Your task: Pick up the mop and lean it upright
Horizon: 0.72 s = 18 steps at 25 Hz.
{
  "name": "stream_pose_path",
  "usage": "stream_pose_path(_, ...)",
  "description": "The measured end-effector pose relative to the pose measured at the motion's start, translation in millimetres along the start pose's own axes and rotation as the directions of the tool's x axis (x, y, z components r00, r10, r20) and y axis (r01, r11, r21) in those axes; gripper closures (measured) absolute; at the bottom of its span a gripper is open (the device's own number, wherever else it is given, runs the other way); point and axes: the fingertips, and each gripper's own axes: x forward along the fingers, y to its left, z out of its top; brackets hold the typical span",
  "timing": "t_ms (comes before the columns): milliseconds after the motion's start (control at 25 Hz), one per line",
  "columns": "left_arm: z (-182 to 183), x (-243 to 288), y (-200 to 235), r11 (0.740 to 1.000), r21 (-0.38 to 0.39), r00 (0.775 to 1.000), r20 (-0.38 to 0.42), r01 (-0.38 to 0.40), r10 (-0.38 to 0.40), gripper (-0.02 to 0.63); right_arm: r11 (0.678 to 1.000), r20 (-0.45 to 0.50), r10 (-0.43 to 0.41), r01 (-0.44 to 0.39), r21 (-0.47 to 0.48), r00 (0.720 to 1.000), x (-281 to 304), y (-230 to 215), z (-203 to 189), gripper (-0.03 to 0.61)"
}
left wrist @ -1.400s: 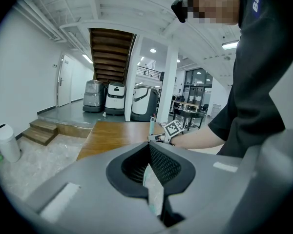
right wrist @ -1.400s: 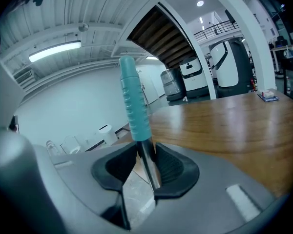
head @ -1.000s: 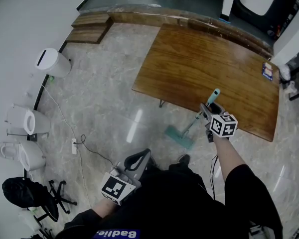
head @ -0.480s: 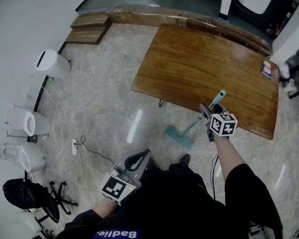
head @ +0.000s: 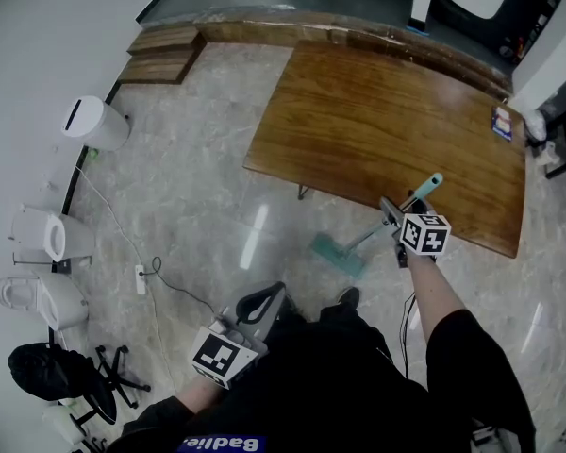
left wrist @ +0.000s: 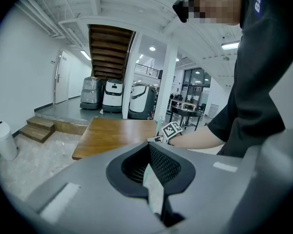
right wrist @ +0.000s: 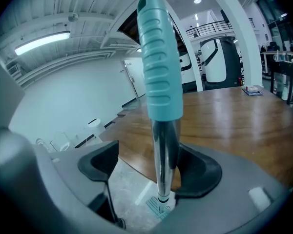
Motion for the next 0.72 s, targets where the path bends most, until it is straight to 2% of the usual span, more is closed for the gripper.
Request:
stream_pose_path(400, 3, 11, -7, 1.0, -0.002, 1.0, -0.018, 0.025, -0.025, 0.595, 0.999, -0.005, -0.036, 0.036, 0.031, 0.999, -9, -23, -9, 0.189)
stream_pose_path(600, -5, 14, -10, 0.998, 0.023, 0.999, -0.021, 0.051, -0.05, 0.595, 0.998, 0.004, -0.038, 0.038, 0.046, 0.999, -19, -21, -15, 0.186)
stream_pose_path(720, 2, 19, -17, 0.998, 0.013, 0.998, -0.019, 0.068, -0.068, 0.595, 0.998, 0.009, -0.037, 0.036, 0.053, 0.999, -27, -19, -18, 0.186)
